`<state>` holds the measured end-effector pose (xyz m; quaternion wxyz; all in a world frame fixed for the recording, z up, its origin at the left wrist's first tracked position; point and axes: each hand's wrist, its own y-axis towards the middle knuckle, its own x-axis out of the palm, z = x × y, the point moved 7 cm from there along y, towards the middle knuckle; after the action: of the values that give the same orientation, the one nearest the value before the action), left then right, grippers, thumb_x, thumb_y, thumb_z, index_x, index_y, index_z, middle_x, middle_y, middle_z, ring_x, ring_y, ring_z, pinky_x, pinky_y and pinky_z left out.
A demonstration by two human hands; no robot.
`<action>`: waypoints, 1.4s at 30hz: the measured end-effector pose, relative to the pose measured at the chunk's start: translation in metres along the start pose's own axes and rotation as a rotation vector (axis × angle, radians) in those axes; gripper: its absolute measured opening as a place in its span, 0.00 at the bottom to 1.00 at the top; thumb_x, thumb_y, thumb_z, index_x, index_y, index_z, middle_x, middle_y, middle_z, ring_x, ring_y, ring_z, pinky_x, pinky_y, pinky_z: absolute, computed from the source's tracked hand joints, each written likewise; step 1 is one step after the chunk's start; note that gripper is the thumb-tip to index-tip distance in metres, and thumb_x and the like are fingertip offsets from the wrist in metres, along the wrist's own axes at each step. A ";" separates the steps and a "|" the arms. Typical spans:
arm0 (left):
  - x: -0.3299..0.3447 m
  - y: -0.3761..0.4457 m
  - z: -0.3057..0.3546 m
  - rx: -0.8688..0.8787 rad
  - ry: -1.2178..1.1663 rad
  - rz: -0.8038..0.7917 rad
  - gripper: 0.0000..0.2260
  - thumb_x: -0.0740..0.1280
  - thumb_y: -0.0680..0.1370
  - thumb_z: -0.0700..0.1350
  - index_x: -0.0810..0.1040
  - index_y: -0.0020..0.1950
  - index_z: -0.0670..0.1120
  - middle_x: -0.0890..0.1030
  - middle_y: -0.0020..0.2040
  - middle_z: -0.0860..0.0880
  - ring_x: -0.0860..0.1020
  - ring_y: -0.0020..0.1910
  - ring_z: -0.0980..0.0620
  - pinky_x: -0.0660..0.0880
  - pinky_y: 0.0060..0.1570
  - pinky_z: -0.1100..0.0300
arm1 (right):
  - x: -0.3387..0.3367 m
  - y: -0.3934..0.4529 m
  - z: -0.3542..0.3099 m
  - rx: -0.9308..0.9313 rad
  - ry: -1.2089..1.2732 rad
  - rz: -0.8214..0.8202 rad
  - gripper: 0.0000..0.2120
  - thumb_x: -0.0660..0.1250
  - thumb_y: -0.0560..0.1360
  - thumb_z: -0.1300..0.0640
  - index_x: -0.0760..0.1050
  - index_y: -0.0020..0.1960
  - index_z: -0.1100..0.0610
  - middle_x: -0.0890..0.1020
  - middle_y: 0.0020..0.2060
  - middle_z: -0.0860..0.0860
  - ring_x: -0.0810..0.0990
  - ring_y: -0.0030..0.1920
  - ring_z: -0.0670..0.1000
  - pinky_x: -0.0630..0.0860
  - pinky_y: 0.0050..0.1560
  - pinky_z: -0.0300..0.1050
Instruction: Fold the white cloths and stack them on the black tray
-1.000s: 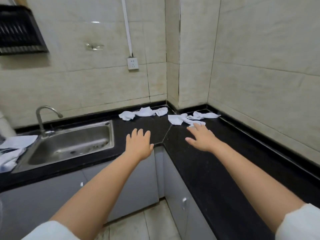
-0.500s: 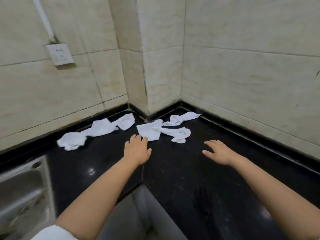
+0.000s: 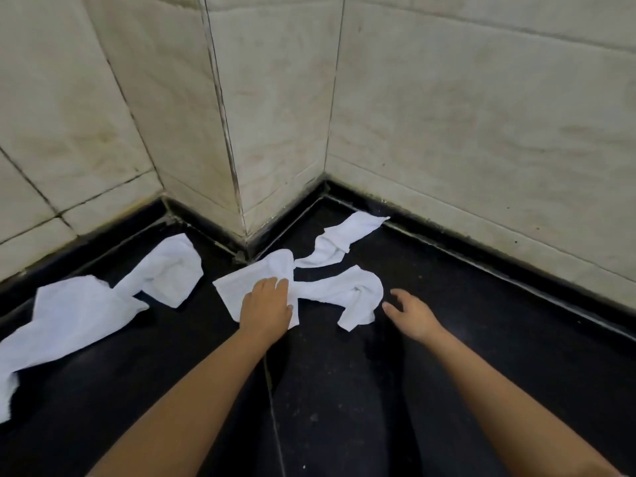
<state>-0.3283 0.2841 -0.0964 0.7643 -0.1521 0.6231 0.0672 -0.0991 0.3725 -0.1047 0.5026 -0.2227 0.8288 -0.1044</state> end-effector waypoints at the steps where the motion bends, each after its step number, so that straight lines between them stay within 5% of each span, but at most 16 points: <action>1: 0.005 0.008 -0.002 0.012 0.011 -0.017 0.21 0.57 0.80 0.48 0.61 0.71 0.45 0.65 0.71 0.46 0.63 0.70 0.46 0.66 0.63 0.54 | 0.002 0.010 -0.004 0.015 0.010 0.011 0.25 0.59 0.78 0.53 0.59 0.72 0.61 0.68 0.69 0.59 0.68 0.68 0.58 0.65 0.66 0.46; 5: 0.022 0.030 -0.012 0.054 0.028 -0.022 0.14 0.57 0.81 0.45 0.71 0.64 0.44 0.75 0.61 0.46 0.71 0.61 0.46 0.69 0.56 0.55 | 0.009 0.044 -0.005 0.158 0.091 0.095 0.21 0.61 0.76 0.55 0.65 0.69 0.56 0.75 0.63 0.57 0.72 0.64 0.58 0.66 0.67 0.53; 10: 0.004 0.035 -0.010 0.199 -0.193 0.109 0.11 0.60 0.79 0.42 0.80 0.49 0.38 0.82 0.46 0.41 0.77 0.49 0.41 0.72 0.48 0.50 | 0.006 0.045 0.000 0.190 0.160 0.229 0.08 0.62 0.72 0.64 0.80 0.44 0.59 0.83 0.46 0.56 0.79 0.51 0.56 0.74 0.58 0.52; 12: 0.000 0.028 -0.007 0.270 -0.282 0.078 0.13 0.58 0.80 0.44 0.79 0.52 0.39 0.82 0.48 0.42 0.77 0.49 0.43 0.71 0.47 0.54 | 0.008 0.031 0.006 0.147 0.055 0.134 0.06 0.63 0.71 0.63 0.79 0.40 0.60 0.82 0.42 0.56 0.80 0.49 0.56 0.76 0.55 0.51; 15: 0.005 0.006 0.001 0.431 -0.307 -0.047 0.24 0.50 0.76 0.55 0.78 0.53 0.41 0.81 0.49 0.44 0.78 0.48 0.46 0.67 0.45 0.60 | 0.031 0.001 0.022 0.156 -0.222 -0.273 0.06 0.63 0.70 0.62 0.76 0.35 0.58 0.78 0.37 0.53 0.77 0.41 0.52 0.74 0.41 0.43; 17: 0.014 -0.007 0.006 0.499 -0.307 -0.142 0.31 0.44 0.71 0.60 0.78 0.54 0.43 0.81 0.50 0.46 0.78 0.49 0.48 0.70 0.48 0.60 | 0.032 -0.006 0.029 0.168 -0.310 -0.324 0.09 0.61 0.70 0.62 0.71 0.30 0.57 0.74 0.34 0.51 0.73 0.36 0.50 0.67 0.32 0.39; 20: 0.023 -0.013 0.005 0.462 -0.301 -0.186 0.33 0.43 0.69 0.61 0.79 0.54 0.44 0.82 0.50 0.47 0.78 0.50 0.49 0.70 0.50 0.60 | 0.015 0.010 0.009 -0.010 -0.270 -0.027 0.05 0.62 0.72 0.61 0.77 0.44 0.58 0.77 0.42 0.54 0.75 0.45 0.54 0.72 0.40 0.44; 23: 0.025 -0.017 0.002 0.408 -0.268 -0.180 0.18 0.56 0.78 0.52 0.77 0.59 0.45 0.80 0.56 0.47 0.77 0.56 0.48 0.69 0.55 0.60 | 0.039 0.025 -0.014 -0.247 -0.368 -0.160 0.19 0.62 0.73 0.62 0.72 0.63 0.57 0.74 0.56 0.57 0.71 0.60 0.58 0.73 0.59 0.53; 25: 0.019 -0.020 -0.002 0.366 -0.276 -0.135 0.13 0.60 0.79 0.44 0.75 0.63 0.45 0.78 0.61 0.49 0.75 0.60 0.50 0.68 0.59 0.63 | 0.051 0.026 -0.015 -0.270 -0.428 -0.230 0.14 0.60 0.73 0.62 0.75 0.58 0.58 0.71 0.48 0.54 0.73 0.56 0.57 0.73 0.55 0.48; 29: 0.000 -0.020 -0.001 0.321 -0.266 -0.046 0.10 0.60 0.79 0.42 0.78 0.57 0.44 0.80 0.54 0.48 0.77 0.55 0.49 0.67 0.51 0.64 | 0.037 0.016 -0.003 -0.217 -0.412 -0.165 0.07 0.60 0.74 0.61 0.77 0.44 0.60 0.69 0.43 0.50 0.70 0.45 0.51 0.66 0.43 0.42; 32: -0.024 -0.021 0.016 0.314 -0.306 0.047 0.10 0.61 0.79 0.42 0.80 0.54 0.41 0.81 0.52 0.45 0.77 0.53 0.47 0.67 0.49 0.64 | 0.015 0.003 0.010 -0.178 -0.301 -0.185 0.12 0.60 0.73 0.61 0.68 0.32 0.52 0.72 0.37 0.51 0.74 0.44 0.55 0.68 0.41 0.45; 37: -0.074 -0.020 0.068 0.339 -0.363 0.193 0.10 0.60 0.79 0.42 0.79 0.45 0.40 0.80 0.42 0.42 0.77 0.46 0.42 0.66 0.41 0.59 | -0.101 -0.037 0.026 -0.164 -0.238 0.276 0.08 0.59 0.75 0.63 0.74 0.51 0.62 0.81 0.49 0.63 0.78 0.51 0.63 0.74 0.49 0.52; 42: -0.139 -0.034 0.147 0.456 -0.532 0.449 0.17 0.59 0.75 0.49 0.82 0.47 0.38 0.82 0.43 0.38 0.79 0.43 0.42 0.72 0.44 0.55 | -0.214 -0.117 0.047 -0.275 -0.211 0.718 0.11 0.58 0.76 0.64 0.75 0.53 0.67 0.79 0.50 0.66 0.77 0.52 0.65 0.73 0.52 0.55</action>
<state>-0.2112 0.3106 0.0703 0.8790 0.1834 0.4206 0.1297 0.0577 0.3738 0.0881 0.5550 0.0064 0.8040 0.2134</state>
